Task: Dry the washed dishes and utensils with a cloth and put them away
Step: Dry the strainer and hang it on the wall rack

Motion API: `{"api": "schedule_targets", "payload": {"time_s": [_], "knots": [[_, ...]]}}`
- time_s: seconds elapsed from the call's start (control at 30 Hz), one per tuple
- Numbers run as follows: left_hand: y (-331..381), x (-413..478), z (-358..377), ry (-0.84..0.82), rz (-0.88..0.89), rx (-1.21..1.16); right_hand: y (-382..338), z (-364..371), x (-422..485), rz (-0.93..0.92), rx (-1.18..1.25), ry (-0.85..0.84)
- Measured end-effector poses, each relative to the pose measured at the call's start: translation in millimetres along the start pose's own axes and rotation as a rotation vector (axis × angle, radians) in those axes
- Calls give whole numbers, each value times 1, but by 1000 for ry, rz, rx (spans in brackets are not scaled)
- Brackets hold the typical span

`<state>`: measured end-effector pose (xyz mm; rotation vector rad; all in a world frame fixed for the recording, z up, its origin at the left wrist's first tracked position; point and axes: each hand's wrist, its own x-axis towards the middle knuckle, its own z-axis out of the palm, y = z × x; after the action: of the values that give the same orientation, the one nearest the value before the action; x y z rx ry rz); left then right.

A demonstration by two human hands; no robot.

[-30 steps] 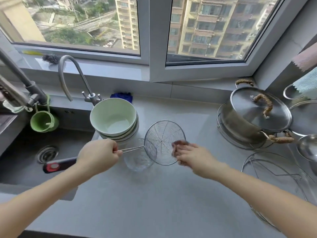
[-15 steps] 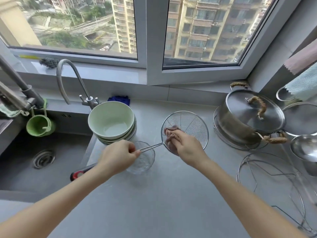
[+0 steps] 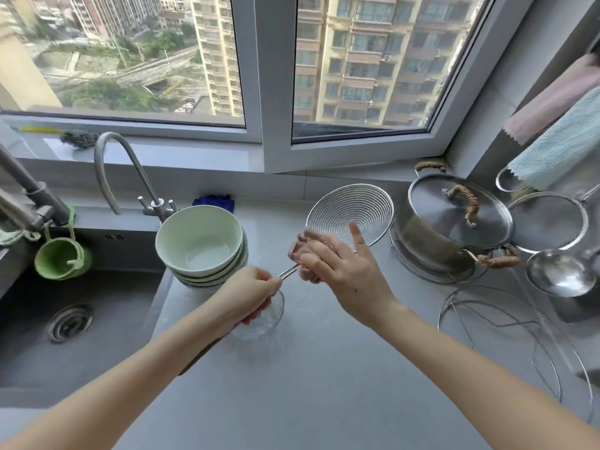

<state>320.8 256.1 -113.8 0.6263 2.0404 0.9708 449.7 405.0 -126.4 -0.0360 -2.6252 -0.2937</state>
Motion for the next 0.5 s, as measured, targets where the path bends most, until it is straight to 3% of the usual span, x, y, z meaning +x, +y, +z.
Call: {"api": "schedule_targets", "payload": {"time_s": [0.07,0.2,0.33,0.5], "knots": [[0,0,-6,-21,4,-3,2,-11,-11,163,164,177],[0,1,-18,-13,92,107,17,-45,-20,809,710,566],[9,7,-23,-16,234,323,40,-61,-15,1166,1189,542],[18,14,-29,33,284,580,38,-61,-12,1214,1386,512]]}}
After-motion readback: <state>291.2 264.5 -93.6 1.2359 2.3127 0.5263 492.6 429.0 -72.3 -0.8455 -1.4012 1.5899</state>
